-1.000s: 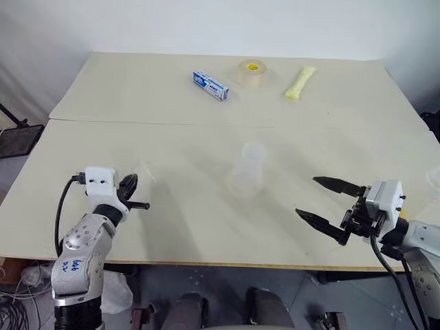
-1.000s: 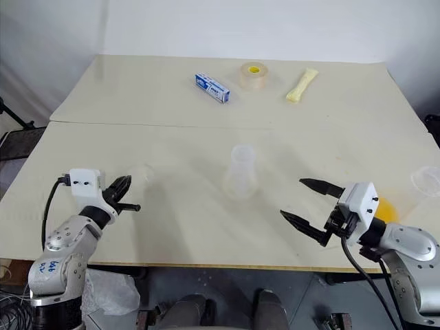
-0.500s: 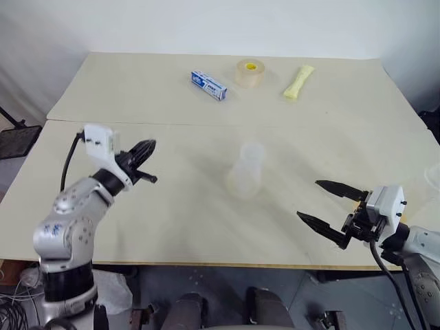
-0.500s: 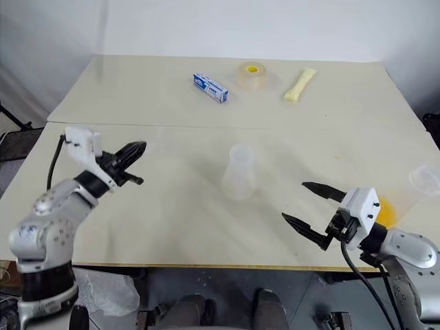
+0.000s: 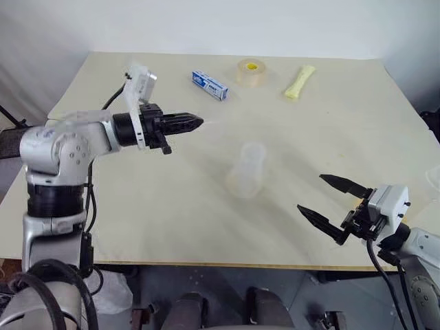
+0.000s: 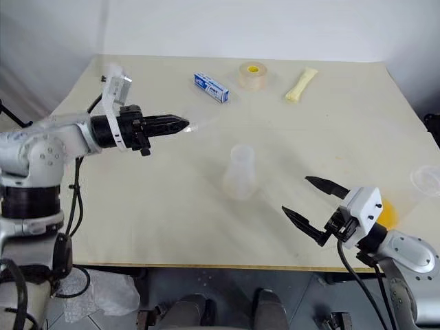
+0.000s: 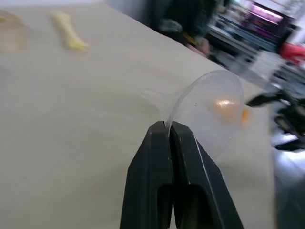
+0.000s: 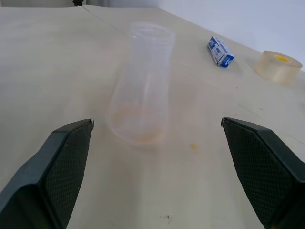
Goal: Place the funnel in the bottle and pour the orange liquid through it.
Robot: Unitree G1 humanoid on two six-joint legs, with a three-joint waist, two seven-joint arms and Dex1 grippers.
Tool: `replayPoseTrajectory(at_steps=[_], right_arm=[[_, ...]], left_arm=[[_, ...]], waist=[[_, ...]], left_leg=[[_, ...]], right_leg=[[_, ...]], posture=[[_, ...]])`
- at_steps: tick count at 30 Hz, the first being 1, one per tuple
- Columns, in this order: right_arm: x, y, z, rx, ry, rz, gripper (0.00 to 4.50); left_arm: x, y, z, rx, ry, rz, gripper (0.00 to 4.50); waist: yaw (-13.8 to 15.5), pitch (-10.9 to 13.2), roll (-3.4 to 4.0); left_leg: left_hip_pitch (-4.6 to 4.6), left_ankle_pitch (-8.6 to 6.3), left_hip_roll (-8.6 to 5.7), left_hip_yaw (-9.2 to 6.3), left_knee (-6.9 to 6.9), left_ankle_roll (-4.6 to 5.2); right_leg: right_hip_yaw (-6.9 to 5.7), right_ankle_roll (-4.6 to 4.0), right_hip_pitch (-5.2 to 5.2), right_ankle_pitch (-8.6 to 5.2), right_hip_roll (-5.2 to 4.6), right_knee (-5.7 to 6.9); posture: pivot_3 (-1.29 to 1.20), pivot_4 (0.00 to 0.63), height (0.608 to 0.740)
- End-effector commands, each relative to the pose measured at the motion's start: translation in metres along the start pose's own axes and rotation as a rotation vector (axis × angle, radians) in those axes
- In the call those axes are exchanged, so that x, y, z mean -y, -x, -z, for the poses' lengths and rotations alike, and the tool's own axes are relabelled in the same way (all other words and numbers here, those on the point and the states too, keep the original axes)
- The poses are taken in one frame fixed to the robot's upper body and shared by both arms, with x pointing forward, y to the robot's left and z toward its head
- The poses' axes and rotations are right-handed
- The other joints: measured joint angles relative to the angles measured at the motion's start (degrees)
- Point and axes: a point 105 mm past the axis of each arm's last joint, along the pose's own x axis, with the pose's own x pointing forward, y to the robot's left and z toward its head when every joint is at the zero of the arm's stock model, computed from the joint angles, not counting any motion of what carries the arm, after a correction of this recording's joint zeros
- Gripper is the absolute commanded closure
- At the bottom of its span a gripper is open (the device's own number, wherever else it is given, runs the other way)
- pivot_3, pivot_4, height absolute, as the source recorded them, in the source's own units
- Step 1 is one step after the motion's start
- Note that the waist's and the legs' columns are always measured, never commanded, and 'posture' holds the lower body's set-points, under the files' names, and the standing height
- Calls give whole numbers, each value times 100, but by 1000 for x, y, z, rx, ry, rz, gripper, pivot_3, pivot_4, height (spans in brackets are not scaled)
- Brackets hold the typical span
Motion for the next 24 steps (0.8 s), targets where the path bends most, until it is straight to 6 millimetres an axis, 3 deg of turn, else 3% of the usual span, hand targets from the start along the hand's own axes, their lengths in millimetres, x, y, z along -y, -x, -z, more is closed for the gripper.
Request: replayPoseTrajectory(at_steps=[1,4,9,17,24], right_arm=[[-2,-2,-12,44,41,8,0],[-2,-2,-13,52,48,15,0],[0,-2,-14,54,56,12,0],[-1,-7,-16,70,66,-39,0],[5,-7,-24,90,92,-60,0]], left_arm=[[5,-4,-17,-11,-11,93,4464],[6,-8,-35,-3,34,144,4464],[16,-17,-45,-107,118,264,4464],[16,-29,-36,-303,134,342,4464],[11,-44,-36,-360,122,347,4464]], waist=[[3,0,0],[1,3,-1],[4,5,-2],[-3,14,0],[14,18,-1]], left_leg=[[0,0,-1,0,1,1],[-3,1,0,1,2,2],[-10,2,-2,2,4,4],[-14,4,-3,4,4,7],[-41,5,-4,-2,13,11]], right_leg=[[0,0,0,0,-1,1],[0,0,0,0,1,-2],[-1,1,-4,0,1,0],[1,2,-7,0,1,-1],[-4,3,-25,1,-2,-1]], posture=[[0,150,740],[0,150,740],[0,150,740],[0,150,740],[0,150,740]])
